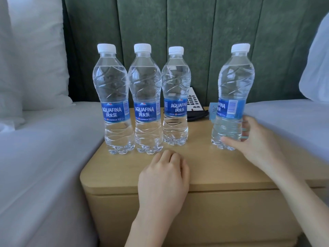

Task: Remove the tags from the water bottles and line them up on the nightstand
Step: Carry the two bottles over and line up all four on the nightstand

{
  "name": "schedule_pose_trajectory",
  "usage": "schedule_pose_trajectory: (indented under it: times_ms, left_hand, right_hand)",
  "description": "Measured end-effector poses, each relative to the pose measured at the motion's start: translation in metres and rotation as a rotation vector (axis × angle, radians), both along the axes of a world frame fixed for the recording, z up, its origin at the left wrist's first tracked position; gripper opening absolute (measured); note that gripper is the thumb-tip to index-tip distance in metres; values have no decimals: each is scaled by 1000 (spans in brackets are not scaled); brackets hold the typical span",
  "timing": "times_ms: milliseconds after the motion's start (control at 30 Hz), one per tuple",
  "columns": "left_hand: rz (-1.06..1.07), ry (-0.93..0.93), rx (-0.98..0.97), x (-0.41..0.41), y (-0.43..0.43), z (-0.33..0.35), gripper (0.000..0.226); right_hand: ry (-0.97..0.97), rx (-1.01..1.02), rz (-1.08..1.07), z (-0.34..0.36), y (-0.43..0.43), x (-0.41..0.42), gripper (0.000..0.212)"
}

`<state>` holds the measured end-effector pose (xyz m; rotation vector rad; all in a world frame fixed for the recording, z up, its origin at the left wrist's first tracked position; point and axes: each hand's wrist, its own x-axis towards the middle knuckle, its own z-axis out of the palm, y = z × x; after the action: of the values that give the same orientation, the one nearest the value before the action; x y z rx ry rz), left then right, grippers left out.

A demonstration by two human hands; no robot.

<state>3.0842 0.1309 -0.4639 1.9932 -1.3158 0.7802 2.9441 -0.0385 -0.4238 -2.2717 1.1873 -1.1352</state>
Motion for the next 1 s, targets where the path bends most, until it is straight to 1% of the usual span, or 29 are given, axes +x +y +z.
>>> schedule_pose_trajectory:
  times_ms: [100, 167, 200, 233, 267, 300, 333, 367, 433, 500, 633, 733, 933, 1000]
  left_hand:
    - [-8, -28, 34, 0, 5, -2, 34]
    - [-40, -50, 61, 1, 12, -10, 45]
    - [-50, -54, 81, 1, 16, -13, 51]
    - [-51, -54, 104, 3, 19, -16, 57]
    - [-49, -51, 127, 4, 22, -17, 61]
    - [-48, -48, 145, 5, 23, -19, 63]
    - [-49, -44, 158, 6, 23, -19, 65]
    - [-53, -43, 164, 6, 23, -19, 65]
    - [-60, -44, 161, 7, 22, -19, 65]
    - [-64, -49, 149, 7, 21, -20, 64]
    - [-81, -59, 110, 13, 22, -22, 65]
    - [-70, -60, 101, 20, 25, -21, 67]
    - [-48, -82, 78, 22, 27, -25, 63]
    - [-44, -91, 63, 21, 27, -26, 62]
  right_hand:
    - [-40, -73, -32, -6, 2, -5, 69]
    - [-156, -235, -84, -9, 17, -4, 71]
    - [-230, -355, -72, -9, 28, -2, 68]
    - [-273, -458, -27, -7, 39, 2, 61]
    - [-270, -521, 43, -5, 47, 8, 54]
    - [-228, -523, 128, -3, 53, 16, 50]
    - [-156, -465, 208, 1, 56, 27, 51]
    - [-73, -371, 275, 3, 56, 39, 56]
    - [30, -188, 345, 9, 51, 62, 75]
    - [43, -86, 383, 14, 41, 80, 86]
    - [20, 47, 398, 19, 26, 99, 89]
    - [4, 40, 361, 20, 23, 103, 82]
    - [-16, -13, 301, 14, 31, 91, 67]
    - [-36, -29, 319, 10, 35, 86, 64]
